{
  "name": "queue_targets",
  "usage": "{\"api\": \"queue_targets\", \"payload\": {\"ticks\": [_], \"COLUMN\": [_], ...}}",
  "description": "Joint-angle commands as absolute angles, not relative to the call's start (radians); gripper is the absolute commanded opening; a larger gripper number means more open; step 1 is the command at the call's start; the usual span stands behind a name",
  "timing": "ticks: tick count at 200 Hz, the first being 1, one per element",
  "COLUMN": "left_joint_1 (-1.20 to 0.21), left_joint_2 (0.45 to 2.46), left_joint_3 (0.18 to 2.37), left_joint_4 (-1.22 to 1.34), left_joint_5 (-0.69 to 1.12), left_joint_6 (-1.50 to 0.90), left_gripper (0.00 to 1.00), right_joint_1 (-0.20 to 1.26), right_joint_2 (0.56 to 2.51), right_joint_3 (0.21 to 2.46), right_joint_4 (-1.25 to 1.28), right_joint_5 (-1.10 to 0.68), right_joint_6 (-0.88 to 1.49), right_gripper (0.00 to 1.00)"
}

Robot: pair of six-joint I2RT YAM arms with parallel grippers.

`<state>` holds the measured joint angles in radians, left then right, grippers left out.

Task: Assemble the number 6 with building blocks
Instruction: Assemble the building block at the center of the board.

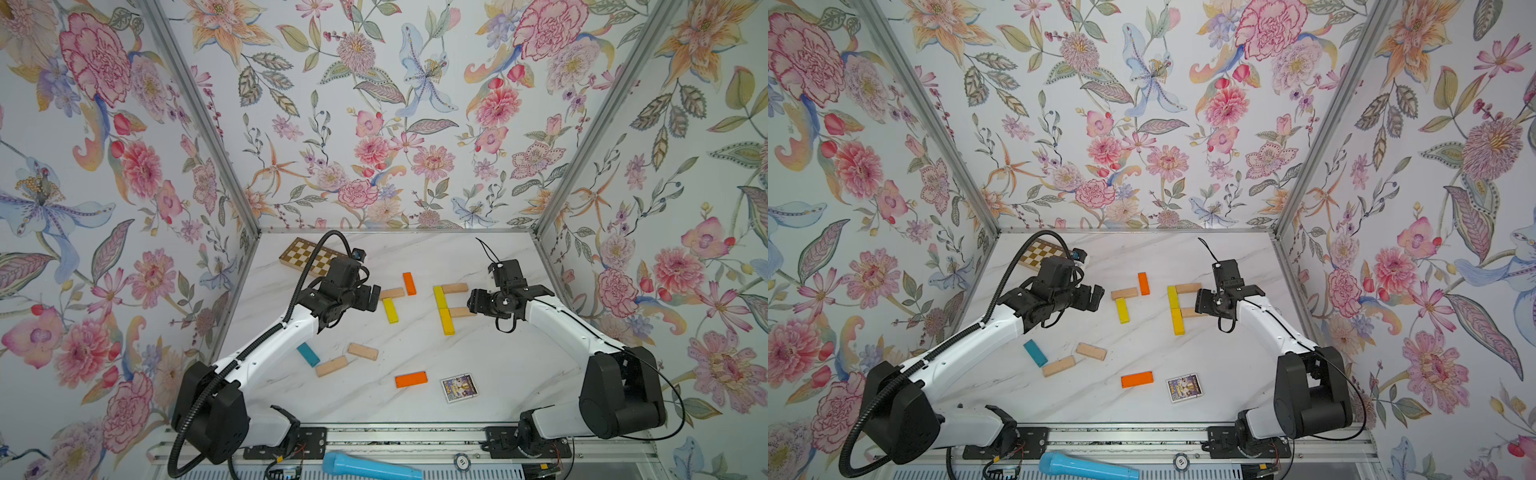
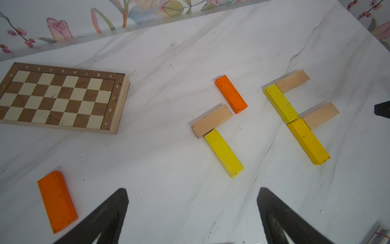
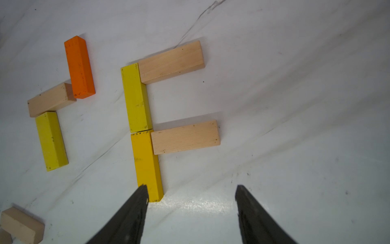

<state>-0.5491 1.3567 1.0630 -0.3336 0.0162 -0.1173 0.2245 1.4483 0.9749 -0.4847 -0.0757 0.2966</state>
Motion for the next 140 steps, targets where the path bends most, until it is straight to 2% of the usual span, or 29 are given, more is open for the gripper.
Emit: {"api": "queue_targets", "payload": {"ticks": [1,49,99,123,140], "left_joint_1": [-0.554,-0.554,-0.554,-0.562,-0.579], "left_joint_2": [1.339,1.337,1.361,1.407,1.461], "left_joint_3": [1.063,0.978,0.952,0.989,1.043], "left_joint_4": [-0.231,-0.118,-0.084,-0.106,-0.142], "left_joint_5": [0.051,0.137,0.165,0.157,0.147], "left_joint_6": [-0.006,0.086,0.021,-0.066,-0.162], "left_gripper": [0.99,0.99,0.99,0.92,0.81], "right_joint_1": [0.220,0.216,0.171,0.150,0.141], "right_joint_2": [1.482,1.513,1.539,1.560,1.556], "right_joint_3": [0.974,0.950,0.962,0.993,0.986], "right_joint_4": [-0.486,-0.465,-0.389,-0.382,-0.365], "right_joint_5": [-0.101,-0.063,-0.167,-0.176,-0.158], "right_joint_6": [0.155,-0.013,0.062,0.158,0.209], "right_gripper": [0.67,0.68,0.68,0.67,0.65]}}
